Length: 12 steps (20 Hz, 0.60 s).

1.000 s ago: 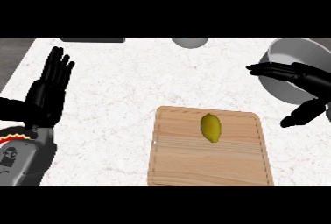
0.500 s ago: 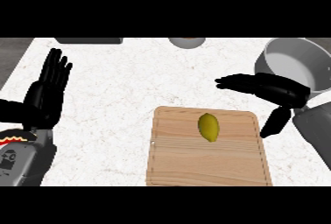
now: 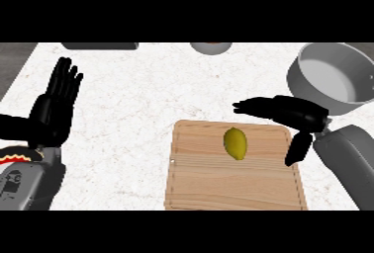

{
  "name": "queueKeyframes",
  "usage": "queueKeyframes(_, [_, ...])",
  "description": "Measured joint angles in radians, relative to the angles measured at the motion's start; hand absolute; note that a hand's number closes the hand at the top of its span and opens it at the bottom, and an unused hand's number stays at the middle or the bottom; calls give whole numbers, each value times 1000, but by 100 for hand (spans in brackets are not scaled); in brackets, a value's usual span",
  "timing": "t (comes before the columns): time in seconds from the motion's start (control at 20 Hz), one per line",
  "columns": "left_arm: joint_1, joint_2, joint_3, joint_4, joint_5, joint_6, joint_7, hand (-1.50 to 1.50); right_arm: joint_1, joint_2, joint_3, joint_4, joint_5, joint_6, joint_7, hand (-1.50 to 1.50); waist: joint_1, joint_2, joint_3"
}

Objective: Pick the lemon from the cutting board and place it in the pot

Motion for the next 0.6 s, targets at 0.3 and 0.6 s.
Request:
queueKeyframes(0.3, [3, -19, 18, -27, -27, -10, 27, 0, 60, 69, -18, -37, 73, -32, -23, -150, 0, -1, 0])
queueKeyframes(0.6, [4, -39, 45, -28, -43, -32, 34, 0, 85, 117, -41, -29, 163, -61, -22, -150, 0, -1, 0])
